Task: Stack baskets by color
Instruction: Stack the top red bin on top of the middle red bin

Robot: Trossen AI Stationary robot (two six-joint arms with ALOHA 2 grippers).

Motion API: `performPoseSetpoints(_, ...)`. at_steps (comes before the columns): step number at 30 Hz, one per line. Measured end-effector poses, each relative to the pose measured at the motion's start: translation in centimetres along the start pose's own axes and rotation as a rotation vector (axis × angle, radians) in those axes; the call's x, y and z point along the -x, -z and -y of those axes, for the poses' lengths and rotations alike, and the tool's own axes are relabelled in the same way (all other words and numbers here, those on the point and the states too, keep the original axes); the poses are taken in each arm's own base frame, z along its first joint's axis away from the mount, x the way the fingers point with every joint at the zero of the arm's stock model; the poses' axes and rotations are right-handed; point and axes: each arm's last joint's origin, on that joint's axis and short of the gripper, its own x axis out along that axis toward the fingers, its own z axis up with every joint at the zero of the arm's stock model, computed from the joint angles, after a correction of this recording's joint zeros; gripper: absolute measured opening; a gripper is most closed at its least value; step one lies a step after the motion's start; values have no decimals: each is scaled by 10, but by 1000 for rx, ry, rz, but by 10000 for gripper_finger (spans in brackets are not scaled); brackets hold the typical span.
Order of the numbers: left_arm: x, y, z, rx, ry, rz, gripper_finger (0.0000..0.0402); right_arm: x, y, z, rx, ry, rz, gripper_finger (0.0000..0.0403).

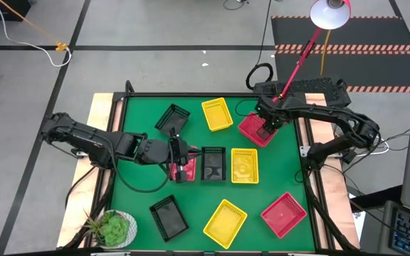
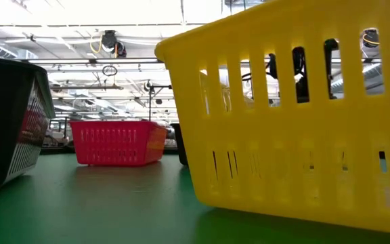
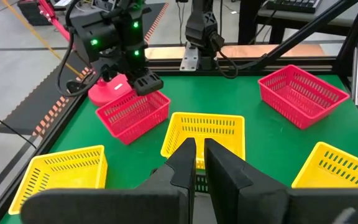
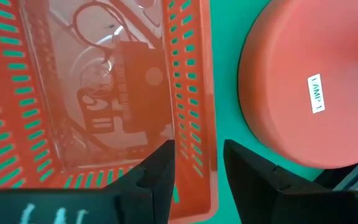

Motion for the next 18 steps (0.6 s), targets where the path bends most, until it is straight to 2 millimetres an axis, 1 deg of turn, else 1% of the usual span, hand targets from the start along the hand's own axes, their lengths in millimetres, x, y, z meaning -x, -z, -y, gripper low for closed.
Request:
performPoseSetpoints(4,0,0,0,0,0,0,37,0,0,0,-2,-1,6,112)
performPoseSetpoints(13,0,0,0,-1,0,0,37,0,-1,0,3,-1,16,42)
performPoseSetpoints(18,0,0,0,-3,0,0,37,0,-1,0,6,-1,18,15)
